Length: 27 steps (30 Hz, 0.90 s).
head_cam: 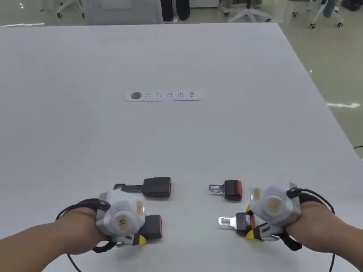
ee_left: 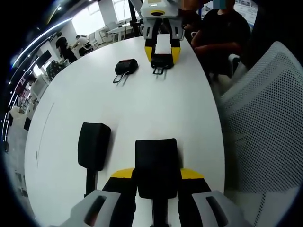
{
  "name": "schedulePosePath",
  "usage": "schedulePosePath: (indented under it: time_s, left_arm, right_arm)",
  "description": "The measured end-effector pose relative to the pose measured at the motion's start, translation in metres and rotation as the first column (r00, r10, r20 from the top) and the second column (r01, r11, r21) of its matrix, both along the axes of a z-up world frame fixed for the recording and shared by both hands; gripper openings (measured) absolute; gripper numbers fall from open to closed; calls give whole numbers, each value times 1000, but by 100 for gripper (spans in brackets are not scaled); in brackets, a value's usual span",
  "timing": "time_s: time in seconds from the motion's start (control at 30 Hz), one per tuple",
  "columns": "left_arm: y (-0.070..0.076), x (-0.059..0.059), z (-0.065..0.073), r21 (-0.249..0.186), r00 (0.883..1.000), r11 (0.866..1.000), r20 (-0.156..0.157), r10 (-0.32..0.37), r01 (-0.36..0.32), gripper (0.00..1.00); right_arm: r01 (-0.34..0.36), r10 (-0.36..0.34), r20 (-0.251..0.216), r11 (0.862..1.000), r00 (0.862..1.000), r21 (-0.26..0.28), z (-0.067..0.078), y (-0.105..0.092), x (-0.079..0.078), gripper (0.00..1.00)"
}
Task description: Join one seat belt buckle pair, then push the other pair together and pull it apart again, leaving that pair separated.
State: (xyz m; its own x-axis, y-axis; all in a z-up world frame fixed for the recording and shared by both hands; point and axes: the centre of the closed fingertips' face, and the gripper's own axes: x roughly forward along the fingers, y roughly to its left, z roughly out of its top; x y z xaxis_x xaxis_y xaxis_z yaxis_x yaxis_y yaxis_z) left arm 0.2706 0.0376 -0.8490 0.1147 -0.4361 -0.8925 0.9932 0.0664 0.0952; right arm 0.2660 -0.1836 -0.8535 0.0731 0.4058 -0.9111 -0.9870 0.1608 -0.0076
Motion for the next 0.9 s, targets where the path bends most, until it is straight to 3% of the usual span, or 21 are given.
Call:
schedulePosePath:
  time_s: [0.43,0.9]
  left_arm:
    - [0,-1,1,0,1000,1000,6,-27,27,34]
    - [-1,-2,1,1,998,998,-7,-57,57,34]
  right_arm:
    - [-17,18,-15,998,1000,64,2,57,-8,35]
    - [-21,24,-25,993,999,112,3,104,-3,35]
